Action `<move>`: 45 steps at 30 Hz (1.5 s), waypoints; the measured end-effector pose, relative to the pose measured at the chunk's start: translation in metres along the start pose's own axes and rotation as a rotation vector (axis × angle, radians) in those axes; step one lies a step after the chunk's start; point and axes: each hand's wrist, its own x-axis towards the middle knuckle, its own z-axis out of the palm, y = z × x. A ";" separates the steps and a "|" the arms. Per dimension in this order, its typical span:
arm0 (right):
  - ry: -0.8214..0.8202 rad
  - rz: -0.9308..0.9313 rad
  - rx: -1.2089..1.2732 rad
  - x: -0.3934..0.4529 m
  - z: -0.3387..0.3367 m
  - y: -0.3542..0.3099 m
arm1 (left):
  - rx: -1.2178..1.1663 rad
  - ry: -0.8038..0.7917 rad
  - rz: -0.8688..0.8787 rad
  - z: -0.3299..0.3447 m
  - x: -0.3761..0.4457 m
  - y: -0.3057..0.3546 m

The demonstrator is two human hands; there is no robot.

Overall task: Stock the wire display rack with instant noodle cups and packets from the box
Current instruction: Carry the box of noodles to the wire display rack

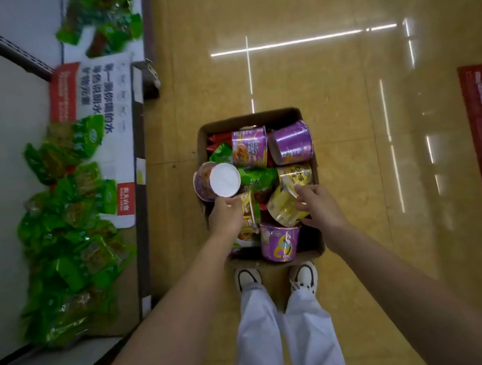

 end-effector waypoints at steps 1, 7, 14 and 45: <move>0.011 0.012 0.002 0.007 0.000 0.005 | 0.011 -0.005 -0.010 0.005 0.007 -0.002; 0.012 0.022 -0.051 0.062 0.011 0.041 | 0.046 -0.038 -0.033 0.029 0.048 -0.019; 0.080 0.045 -0.087 0.109 0.012 0.059 | 0.071 0.000 -0.033 0.037 0.088 -0.038; 0.465 -0.068 -0.681 0.291 -0.011 0.110 | 0.302 0.416 -0.095 0.013 0.269 -0.116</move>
